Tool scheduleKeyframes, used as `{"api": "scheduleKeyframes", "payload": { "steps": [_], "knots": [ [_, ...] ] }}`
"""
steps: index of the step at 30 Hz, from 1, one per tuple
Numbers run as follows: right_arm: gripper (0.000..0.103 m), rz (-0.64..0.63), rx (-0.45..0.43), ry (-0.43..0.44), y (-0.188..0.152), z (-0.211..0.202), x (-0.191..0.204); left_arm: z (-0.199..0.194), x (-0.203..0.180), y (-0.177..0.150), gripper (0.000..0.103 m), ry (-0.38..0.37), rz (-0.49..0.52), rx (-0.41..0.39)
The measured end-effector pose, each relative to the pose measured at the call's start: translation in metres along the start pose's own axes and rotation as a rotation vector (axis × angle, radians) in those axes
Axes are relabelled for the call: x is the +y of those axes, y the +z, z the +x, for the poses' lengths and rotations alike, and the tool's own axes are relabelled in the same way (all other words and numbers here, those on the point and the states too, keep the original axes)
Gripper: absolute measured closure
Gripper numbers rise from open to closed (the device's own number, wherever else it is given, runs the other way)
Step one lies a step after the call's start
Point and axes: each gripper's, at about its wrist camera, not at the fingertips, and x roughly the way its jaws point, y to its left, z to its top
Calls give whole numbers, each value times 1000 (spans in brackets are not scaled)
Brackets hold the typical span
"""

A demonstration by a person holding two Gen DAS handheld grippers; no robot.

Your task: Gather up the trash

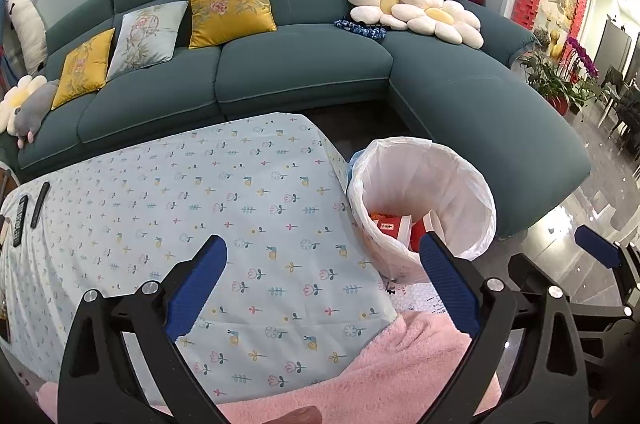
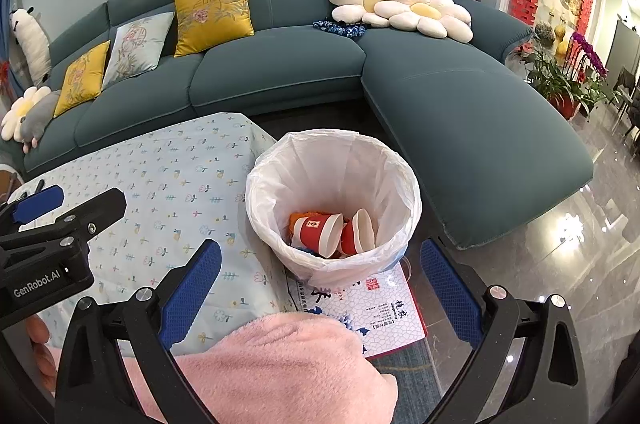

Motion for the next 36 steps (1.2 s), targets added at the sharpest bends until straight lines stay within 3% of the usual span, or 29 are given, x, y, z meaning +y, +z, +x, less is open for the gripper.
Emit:
{"api": "scheduleKeyframes", "payload": {
  "steps": [18,36],
  "knots": [
    [7,-8,16,-4,-5,2,1,2,3,-5,10,17,-44,22],
    [7,-3,31,-16,-11,8,-1,4,-3,-10,11,22,-12,32]
  ]
}}
